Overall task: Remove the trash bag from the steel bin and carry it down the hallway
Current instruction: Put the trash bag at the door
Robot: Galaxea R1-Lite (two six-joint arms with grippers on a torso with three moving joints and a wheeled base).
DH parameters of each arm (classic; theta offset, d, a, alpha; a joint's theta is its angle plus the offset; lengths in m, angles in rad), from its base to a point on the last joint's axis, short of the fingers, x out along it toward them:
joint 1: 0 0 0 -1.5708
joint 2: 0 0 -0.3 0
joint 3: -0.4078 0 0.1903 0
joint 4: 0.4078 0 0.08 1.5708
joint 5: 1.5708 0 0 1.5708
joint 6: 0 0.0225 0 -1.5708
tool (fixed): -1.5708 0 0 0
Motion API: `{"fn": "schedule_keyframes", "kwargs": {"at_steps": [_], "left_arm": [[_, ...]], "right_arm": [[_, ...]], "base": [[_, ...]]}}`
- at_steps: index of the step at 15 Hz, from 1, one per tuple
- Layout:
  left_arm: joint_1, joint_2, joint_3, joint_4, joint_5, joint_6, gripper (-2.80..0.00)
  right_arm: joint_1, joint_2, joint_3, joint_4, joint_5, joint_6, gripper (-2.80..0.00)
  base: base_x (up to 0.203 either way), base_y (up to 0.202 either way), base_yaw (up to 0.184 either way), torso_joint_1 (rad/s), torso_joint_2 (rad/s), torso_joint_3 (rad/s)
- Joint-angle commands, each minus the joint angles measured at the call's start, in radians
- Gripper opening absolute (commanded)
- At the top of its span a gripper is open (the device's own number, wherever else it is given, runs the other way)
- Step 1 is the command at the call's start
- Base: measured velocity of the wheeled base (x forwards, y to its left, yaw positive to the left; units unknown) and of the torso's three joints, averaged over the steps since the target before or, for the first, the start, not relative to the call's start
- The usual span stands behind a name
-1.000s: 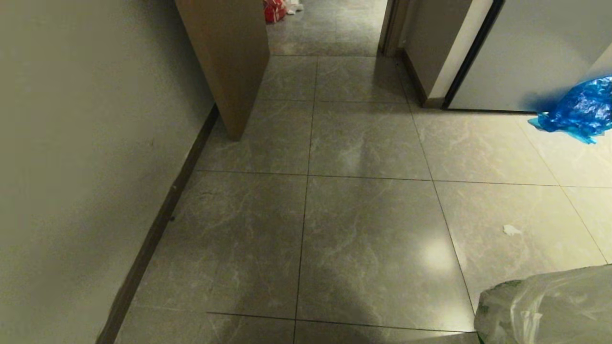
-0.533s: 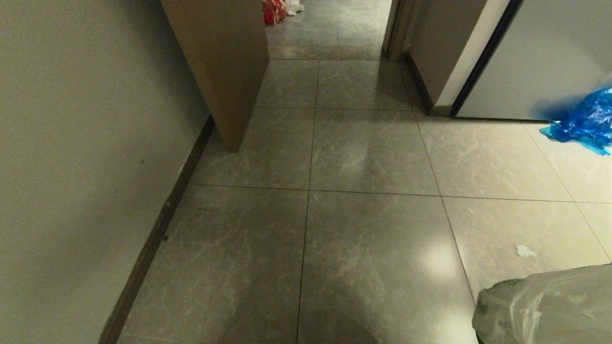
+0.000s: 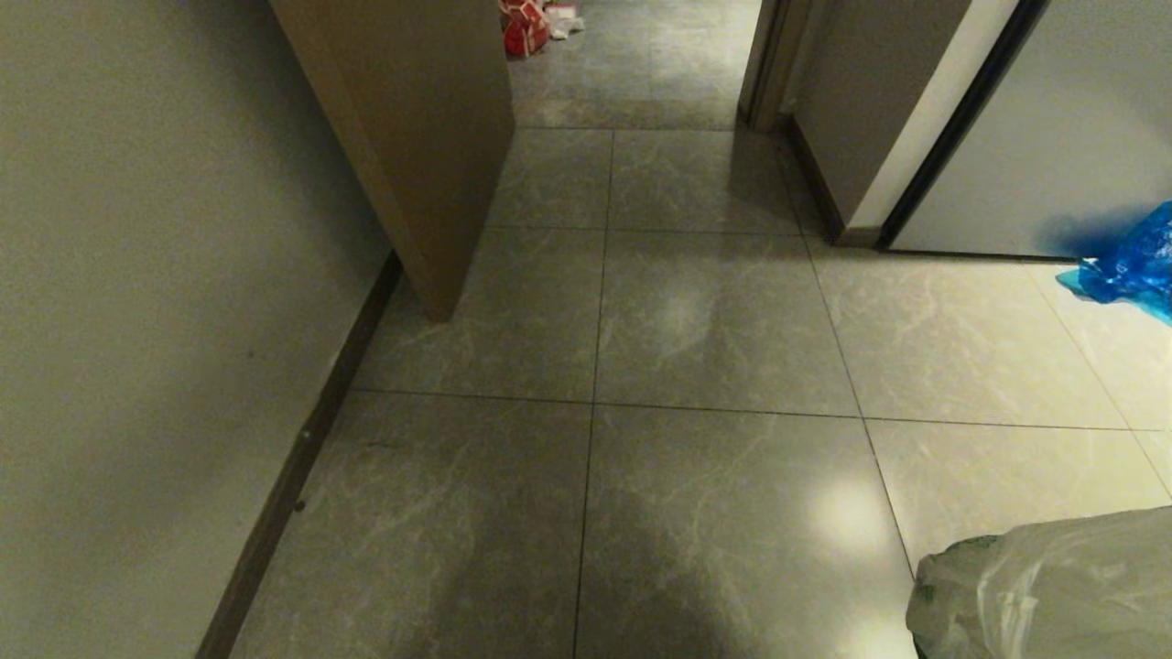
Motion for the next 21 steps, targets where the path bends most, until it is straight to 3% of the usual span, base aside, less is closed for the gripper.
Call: {"fn": "schedule_keyframes", "kwargs": {"at_steps": [1, 21], "left_arm": [[0.000, -0.001, 0.000, 0.000, 0.001, 0.000, -2.80], [0.000, -0.001, 0.000, 0.000, 0.001, -0.002, -2.80]], "right_arm": [[0.001, 0.001, 0.000, 0.000, 0.000, 0.000, -2.80], [0.001, 0.001, 0.000, 0.001, 0.000, 0.000, -2.80]], "base": [[0.192, 0.000, 0.002, 0.003, 0.00, 0.002], [0.193, 0.000, 0.000, 0.002, 0.00, 0.003]]}}
